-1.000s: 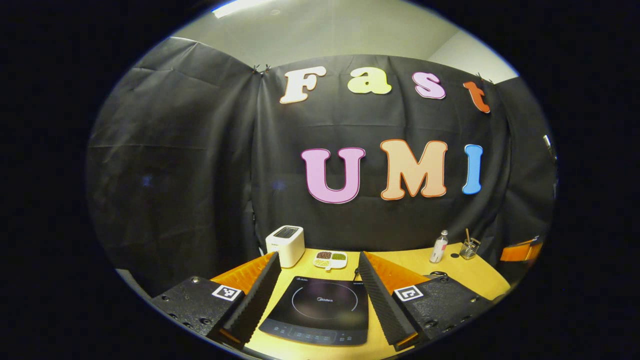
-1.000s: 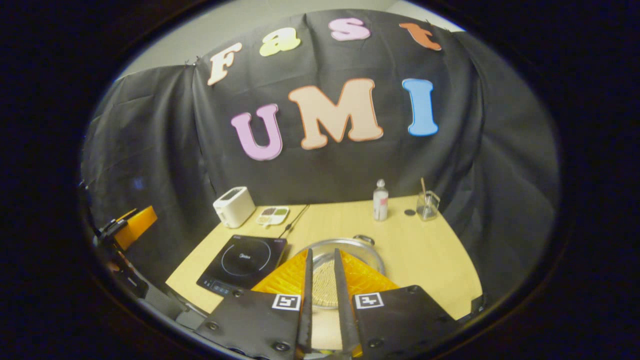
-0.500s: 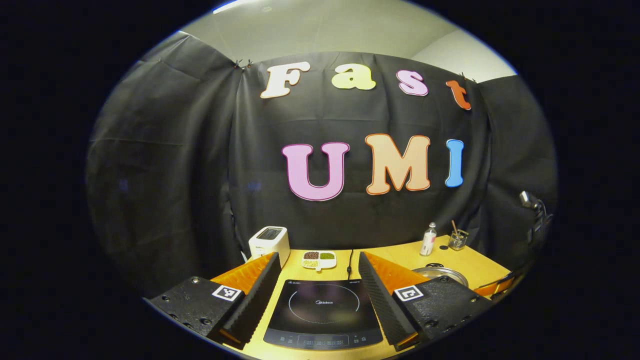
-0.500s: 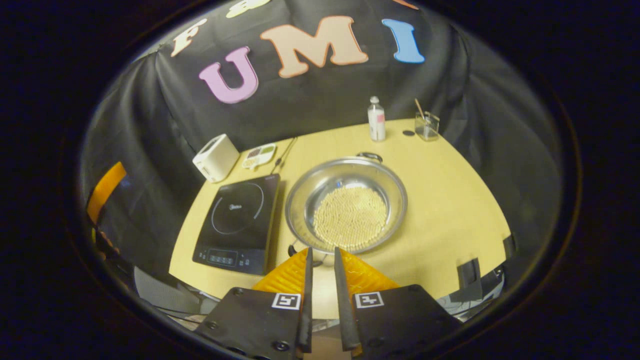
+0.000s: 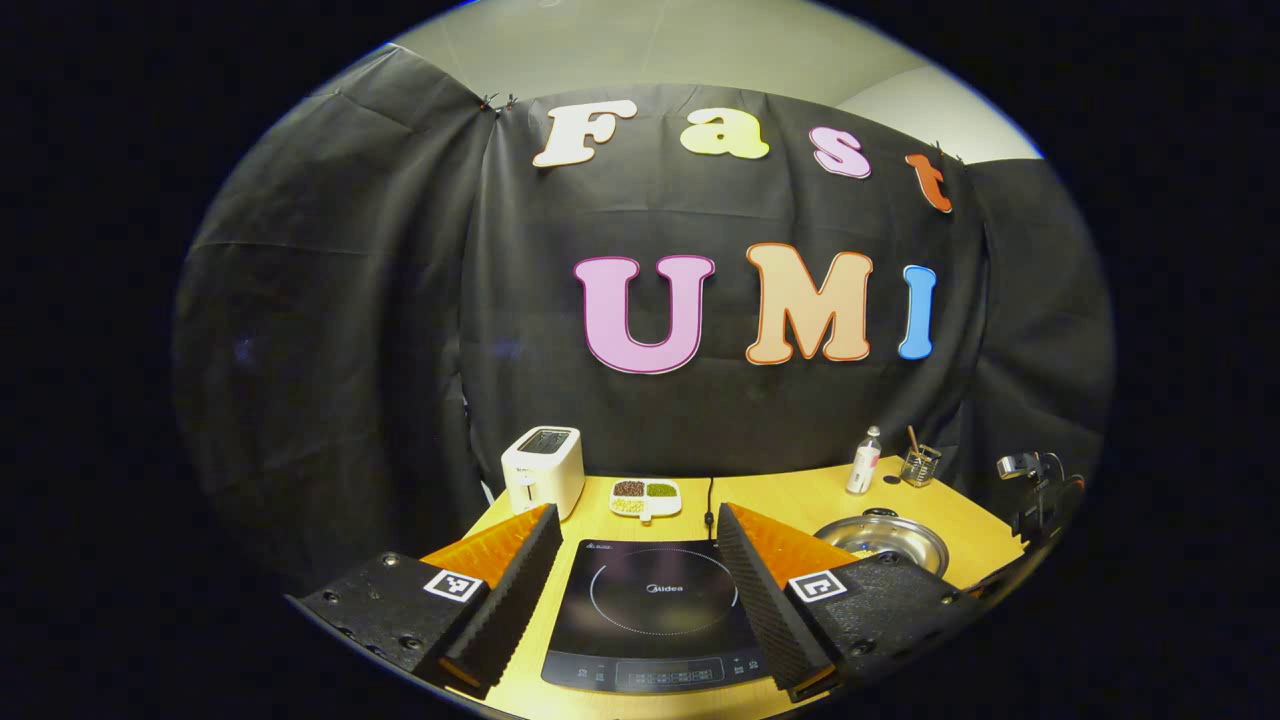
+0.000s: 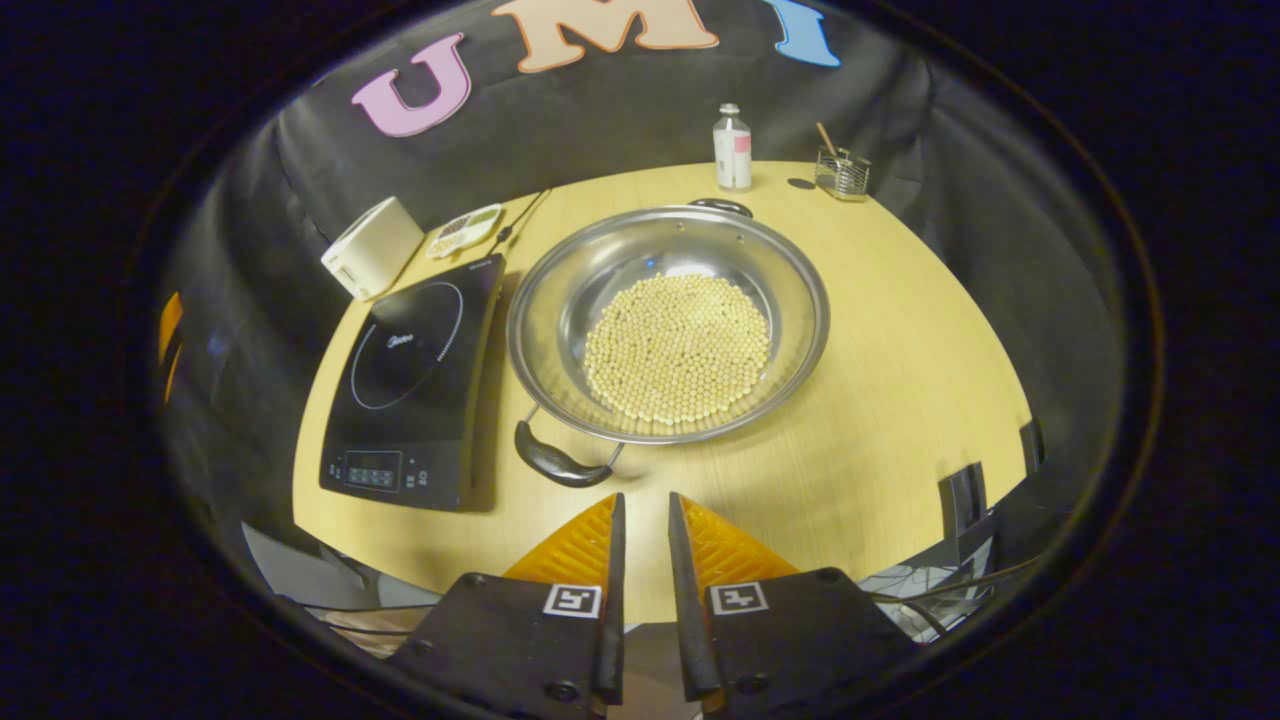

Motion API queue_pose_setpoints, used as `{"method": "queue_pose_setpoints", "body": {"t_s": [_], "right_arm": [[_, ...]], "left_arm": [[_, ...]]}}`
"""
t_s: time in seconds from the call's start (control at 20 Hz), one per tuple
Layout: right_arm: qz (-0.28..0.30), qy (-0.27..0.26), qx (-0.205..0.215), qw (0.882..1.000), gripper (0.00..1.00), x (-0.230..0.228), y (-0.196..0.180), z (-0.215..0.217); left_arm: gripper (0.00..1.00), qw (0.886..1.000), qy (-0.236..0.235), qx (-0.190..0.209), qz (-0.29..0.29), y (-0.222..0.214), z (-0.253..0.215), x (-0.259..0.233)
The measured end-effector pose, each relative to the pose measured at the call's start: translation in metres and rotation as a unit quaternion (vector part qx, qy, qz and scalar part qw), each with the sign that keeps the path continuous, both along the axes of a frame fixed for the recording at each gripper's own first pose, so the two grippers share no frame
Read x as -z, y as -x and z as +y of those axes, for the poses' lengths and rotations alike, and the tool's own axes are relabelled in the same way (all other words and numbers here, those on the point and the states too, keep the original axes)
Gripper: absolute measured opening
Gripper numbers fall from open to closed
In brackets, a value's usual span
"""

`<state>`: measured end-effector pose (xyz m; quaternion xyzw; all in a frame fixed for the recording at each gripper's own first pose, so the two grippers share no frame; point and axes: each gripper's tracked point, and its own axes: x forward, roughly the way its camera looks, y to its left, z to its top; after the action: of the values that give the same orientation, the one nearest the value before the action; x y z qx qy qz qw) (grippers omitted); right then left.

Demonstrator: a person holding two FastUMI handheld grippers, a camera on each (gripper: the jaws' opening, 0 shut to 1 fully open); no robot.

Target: First push the handle of the pot to place it horizontally, then grasp the pot with both hands and set it on the induction cooktop.

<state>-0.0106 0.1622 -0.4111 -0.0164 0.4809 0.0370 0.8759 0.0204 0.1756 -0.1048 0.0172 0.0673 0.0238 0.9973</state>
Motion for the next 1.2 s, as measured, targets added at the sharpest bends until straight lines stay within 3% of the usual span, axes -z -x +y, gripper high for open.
{"method": "queue_pose_setpoints", "body": {"t_s": [0.1,0.15,0.2,0.4,0.65,0.7,0.8,0.85,1.0,1.2], "right_arm": [[0.012,0.011,0.0,1.0,0.25,0.014,-0.004,-0.001],[0.018,0.018,0.0,1.0,0.14,0.02,-0.006,-0.002],[0.024,0.026,-0.001,0.999,0.25,0.026,-0.008,-0.004],[0.036,0.04,-0.004,0.999,0.25,0.042,-0.014,0.0],[0.035,0.044,-0.006,0.998,0.24,0.048,-0.016,0.008],[0.035,0.043,-0.006,0.998,0.24,0.048,-0.017,0.01],[0.037,0.036,-0.007,0.999,0.24,0.048,-0.018,0.016],[0.037,0.033,-0.008,0.999,0.24,0.048,-0.018,0.019],[0.037,0.021,-0.008,0.999,0.24,0.05,-0.02,0.031],[0.036,-0.009,0.004,0.999,0.24,0.052,-0.026,0.056]], "left_arm": [[0.95,1.0,0.001,0.001,0.005,0.0,0.003,0.004],[0.95,1.0,0.002,0.003,0.008,-0.001,0.004,0.006],[0.96,1.0,0.002,0.005,0.01,-0.001,0.006,0.008],[0.92,1.0,0.003,0.006,0.015,-0.003,0.01,0.013],[0.96,1.0,0.006,0.005,0.019,-0.007,0.014,0.018],[0.92,1.0,0.007,0.004,0.021,-0.008,0.015,0.019],[0.96,1.0,0.008,0.004,0.022,-0.009,0.018,0.02],[0.92,1.0,0.008,0.003,0.023,-0.008,0.019,0.021],[0.96,1.0,0.008,0.003,0.027,-0.009,0.023,0.024],[0.92,0.999,0.009,-0.001,0.032,-0.009,0.029,0.03]]}}
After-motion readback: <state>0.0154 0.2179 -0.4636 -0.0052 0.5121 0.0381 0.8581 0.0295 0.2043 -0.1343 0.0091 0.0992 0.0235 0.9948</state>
